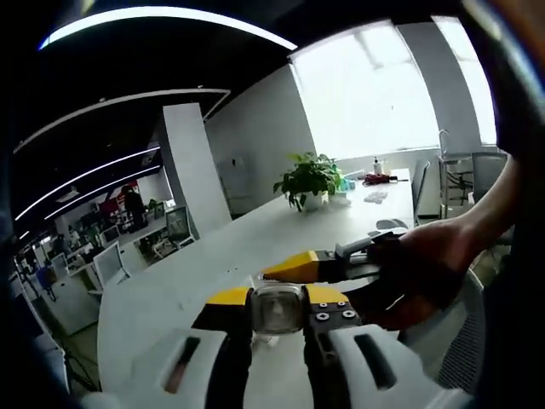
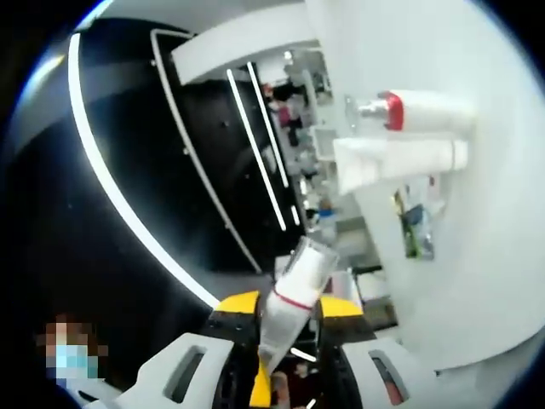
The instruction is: Arrange the skincare products in the storage area until every visible bottle or jar stands upright without overlapping.
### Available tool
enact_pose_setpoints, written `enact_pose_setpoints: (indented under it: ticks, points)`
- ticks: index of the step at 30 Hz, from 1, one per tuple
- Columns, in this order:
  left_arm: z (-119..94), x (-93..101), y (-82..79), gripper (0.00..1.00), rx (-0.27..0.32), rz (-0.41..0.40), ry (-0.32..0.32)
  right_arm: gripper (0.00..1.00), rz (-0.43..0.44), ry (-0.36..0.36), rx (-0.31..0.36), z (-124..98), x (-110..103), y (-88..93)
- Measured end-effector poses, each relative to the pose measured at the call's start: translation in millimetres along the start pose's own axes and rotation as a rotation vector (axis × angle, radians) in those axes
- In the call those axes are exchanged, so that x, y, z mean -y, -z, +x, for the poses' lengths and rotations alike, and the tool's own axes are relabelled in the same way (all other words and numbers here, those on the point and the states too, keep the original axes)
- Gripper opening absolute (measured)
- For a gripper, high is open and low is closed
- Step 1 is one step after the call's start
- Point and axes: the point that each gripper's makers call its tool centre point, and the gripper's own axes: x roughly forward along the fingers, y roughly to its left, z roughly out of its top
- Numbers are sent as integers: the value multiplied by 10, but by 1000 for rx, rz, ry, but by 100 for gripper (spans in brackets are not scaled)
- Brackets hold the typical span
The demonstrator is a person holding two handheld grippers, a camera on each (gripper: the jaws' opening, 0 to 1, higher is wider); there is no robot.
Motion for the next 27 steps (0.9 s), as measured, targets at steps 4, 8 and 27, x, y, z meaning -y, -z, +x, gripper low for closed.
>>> enact_pose_setpoints:
  ticks: [4,8,27]
  points:
    - [-5,0,10,21,1,-3,1,16,1,6,-1,-8,29,-11]
    - [-2,17,54,21,-11,2,4,15,-15,12,-11,-31,36,-19]
    - [-23,290,177,47,-41,-110,100,13,-807,-134,-146,-282,-459,-358]
